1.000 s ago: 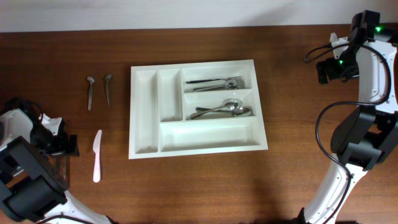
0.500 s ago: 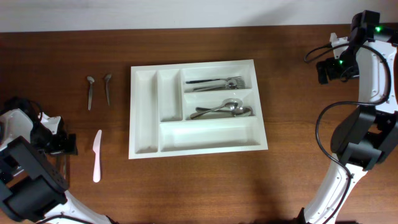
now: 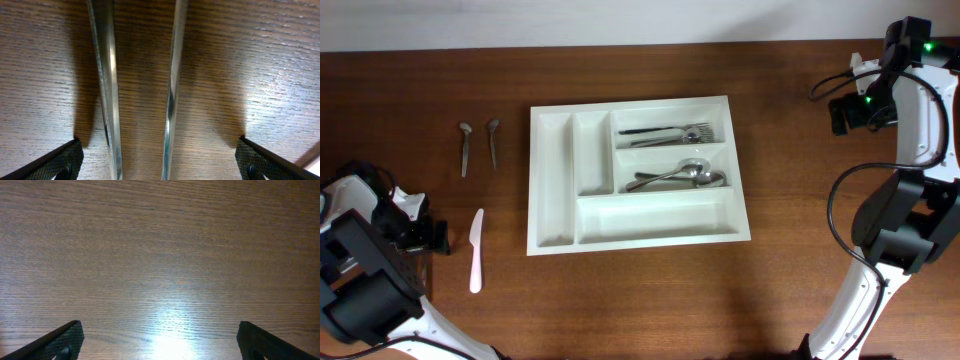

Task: Pack container
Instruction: 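Lower the left gripper around the chopsticks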

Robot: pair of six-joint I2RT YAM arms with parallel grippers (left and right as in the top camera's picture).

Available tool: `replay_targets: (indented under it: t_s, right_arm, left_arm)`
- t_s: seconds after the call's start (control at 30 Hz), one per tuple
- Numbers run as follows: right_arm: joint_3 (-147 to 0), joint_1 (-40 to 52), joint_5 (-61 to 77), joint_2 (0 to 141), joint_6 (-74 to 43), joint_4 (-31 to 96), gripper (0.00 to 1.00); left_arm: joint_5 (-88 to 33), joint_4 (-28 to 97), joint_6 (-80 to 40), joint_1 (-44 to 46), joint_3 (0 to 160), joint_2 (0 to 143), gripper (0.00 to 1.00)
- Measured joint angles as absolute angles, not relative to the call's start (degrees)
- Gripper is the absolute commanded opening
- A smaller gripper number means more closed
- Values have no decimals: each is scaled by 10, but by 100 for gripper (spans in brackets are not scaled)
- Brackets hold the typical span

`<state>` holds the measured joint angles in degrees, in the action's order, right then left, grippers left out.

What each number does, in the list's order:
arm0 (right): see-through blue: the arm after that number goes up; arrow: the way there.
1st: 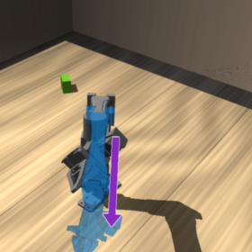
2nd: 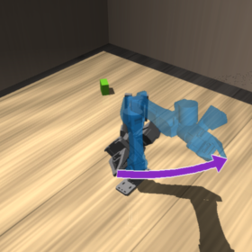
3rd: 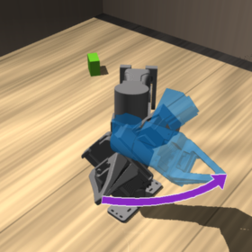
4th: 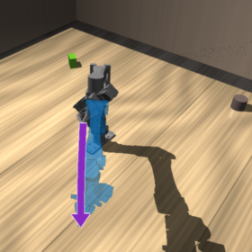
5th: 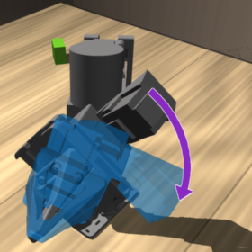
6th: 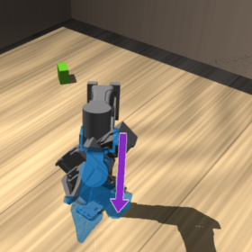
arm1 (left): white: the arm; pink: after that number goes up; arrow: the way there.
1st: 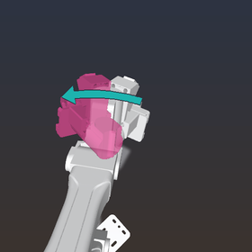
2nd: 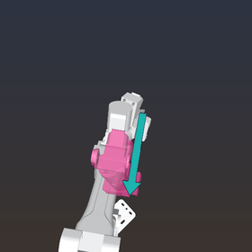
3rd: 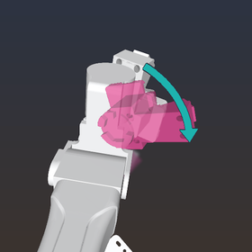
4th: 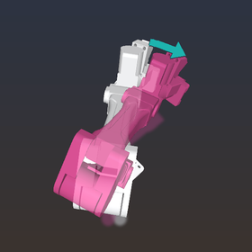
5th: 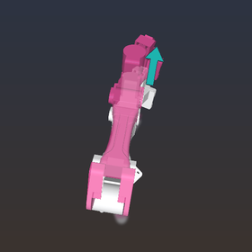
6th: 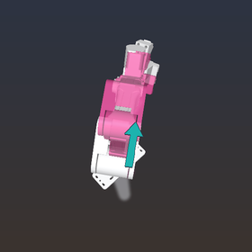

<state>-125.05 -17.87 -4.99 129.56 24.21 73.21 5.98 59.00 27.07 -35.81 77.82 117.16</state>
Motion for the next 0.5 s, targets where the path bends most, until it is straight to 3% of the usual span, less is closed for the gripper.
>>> replay_targets:
  t_s: [0.07, 0.17, 0.33, 0.43, 0.5]
  right_arm:
    - [-1251, -179, -50, 1296, 242, 732, 99]
    - [-1251, -179, -50, 1296, 242, 732, 99]
    - [-1251, -179, -50, 1296, 242, 732, 99]
    - [-1251, -179, -50, 1296, 242, 732, 98]
    - [-1251, -179, -50, 1296, 242, 732, 99]
  left_arm:
    - [60, 590, 271, -358, 778, 1172, 100]
    - [60, 590, 271, -358, 778, 1172, 91]
    - [64, 590, 273, -358, 778, 1172, 48]
    - [67, 590, 276, -358, 778, 1172, 41]
    - [67, 590, 276, -358, 778, 1172, 30]
